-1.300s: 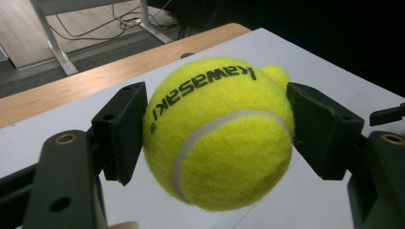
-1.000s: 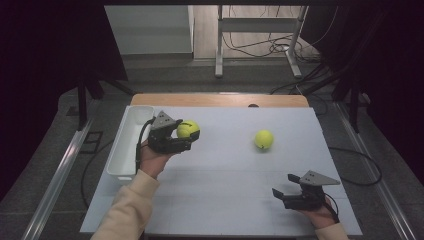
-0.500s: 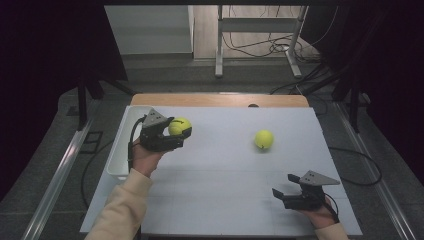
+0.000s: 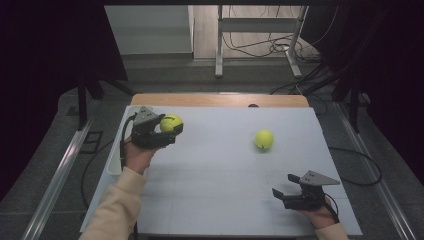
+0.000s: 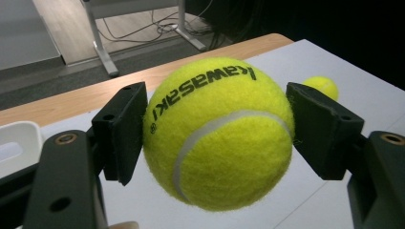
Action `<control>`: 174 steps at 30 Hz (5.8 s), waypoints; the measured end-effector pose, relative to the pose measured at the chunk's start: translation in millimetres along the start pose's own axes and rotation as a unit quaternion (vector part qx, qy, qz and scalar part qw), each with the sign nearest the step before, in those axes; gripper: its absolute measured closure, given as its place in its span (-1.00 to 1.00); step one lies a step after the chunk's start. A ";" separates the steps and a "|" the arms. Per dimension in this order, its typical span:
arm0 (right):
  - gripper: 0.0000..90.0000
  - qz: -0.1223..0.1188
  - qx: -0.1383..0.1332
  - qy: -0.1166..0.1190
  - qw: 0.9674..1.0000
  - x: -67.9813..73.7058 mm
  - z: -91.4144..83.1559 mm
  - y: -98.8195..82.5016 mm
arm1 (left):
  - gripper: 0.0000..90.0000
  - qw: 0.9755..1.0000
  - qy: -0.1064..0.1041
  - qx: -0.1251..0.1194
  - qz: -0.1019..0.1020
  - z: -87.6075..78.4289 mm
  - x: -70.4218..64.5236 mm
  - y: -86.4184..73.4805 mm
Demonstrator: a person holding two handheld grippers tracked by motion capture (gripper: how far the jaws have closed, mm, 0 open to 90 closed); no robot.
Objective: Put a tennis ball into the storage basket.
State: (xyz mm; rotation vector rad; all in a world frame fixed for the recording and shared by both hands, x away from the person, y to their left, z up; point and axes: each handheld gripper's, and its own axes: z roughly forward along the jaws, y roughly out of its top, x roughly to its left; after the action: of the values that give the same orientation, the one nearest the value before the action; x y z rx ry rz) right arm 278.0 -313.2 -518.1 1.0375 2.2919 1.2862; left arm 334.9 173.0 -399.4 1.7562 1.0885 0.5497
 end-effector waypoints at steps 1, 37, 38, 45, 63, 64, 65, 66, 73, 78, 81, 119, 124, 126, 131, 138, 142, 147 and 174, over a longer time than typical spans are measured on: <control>-0.65 0.000 0.000 0.000 1.000 0.0 0.0 0.0 | -0.42 1.000 0.002 0.001 -0.002 -0.2 1.3 0.0; -0.65 0.000 -0.002 -0.002 1.000 -0.3 -0.9 0.4 | -0.42 0.997 0.073 0.020 -0.009 -5.1 45.6 1.8; -0.65 0.000 -0.002 -0.002 1.000 -0.3 -0.9 0.4 | -0.42 0.997 0.076 0.020 -0.009 -5.5 47.2 2.1; -0.65 -0.001 -0.003 -0.002 1.000 -0.3 -0.7 0.3 | -0.42 0.996 0.088 0.023 -0.014 -6.1 55.8 3.1; -0.65 -0.001 -0.003 -0.001 1.000 0.2 -0.9 0.6 | -0.42 0.991 0.123 0.037 -0.031 -12.1 82.0 0.6; -0.65 -0.001 -0.003 -0.001 1.000 0.2 -0.9 0.6 | -0.42 0.991 0.126 0.038 -0.032 -11.8 83.5 0.1; -0.65 -0.001 -0.003 -0.001 1.000 0.1 -0.9 0.5 | -0.41 0.990 0.129 0.040 -0.035 -11.5 86.0 -0.5; -0.65 0.000 -0.003 -0.001 1.000 0.2 -1.0 0.5 | -0.42 0.990 0.131 0.041 -0.037 -11.4 88.0 -1.0; -0.65 -0.003 -0.004 0.000 1.000 1.4 -1.0 1.2 | -0.42 0.987 0.143 0.049 -0.049 -9.6 99.5 -5.0; -0.65 -0.001 -0.003 0.000 1.000 1.1 -1.4 1.0 | -0.42 0.986 0.147 0.057 -0.051 -5.2 103.3 -5.9; -0.65 -0.001 -0.003 0.000 1.000 1.1 -1.1 0.9 | -0.42 0.985 0.149 0.064 -0.050 -1.5 105.0 -6.1; -0.65 0.000 0.000 0.000 1.000 0.4 -0.5 0.1 | -0.42 0.975 0.161 0.141 -0.051 27.6 121.1 -15.6; -0.65 0.000 0.000 0.000 1.000 0.5 -0.6 0.1 | -0.42 0.974 0.162 0.153 -0.050 31.4 120.2 -16.5; -0.65 0.000 -0.001 0.000 1.000 0.4 -0.7 0.1 | -0.42 0.973 0.161 0.160 -0.047 33.5 119.3 -17.0; -0.65 0.000 0.000 0.000 1.000 0.6 -0.7 0.0 | -0.42 0.971 0.162 0.168 -0.047 35.9 119.8 -17.7; -0.65 -0.001 0.000 0.000 1.000 0.4 -0.7 0.0 | -0.42 0.970 0.165 0.169 -0.051 36.0 121.0 -18.6; -0.65 -0.001 0.000 0.000 1.000 0.5 -0.8 0.0 | -0.42 0.970 0.166 0.167 -0.053 34.7 121.0 -18.2; -0.65 -0.001 0.000 0.000 1.000 0.8 -0.8 0.1 | -0.43 0.971 0.165 0.165 -0.052 33.7 120.2 -17.7; -0.65 -0.004 -0.004 -0.002 1.000 1.8 -2.3 0.8 | -0.63 0.990 0.099 0.084 -0.050 6.9 99.2 -10.0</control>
State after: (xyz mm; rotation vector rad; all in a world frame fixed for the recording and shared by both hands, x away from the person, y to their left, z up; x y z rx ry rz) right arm 275.8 -313.1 -516.1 1.0275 2.2835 1.2876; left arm 385.5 256.2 -421.8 1.8077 1.3877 0.5935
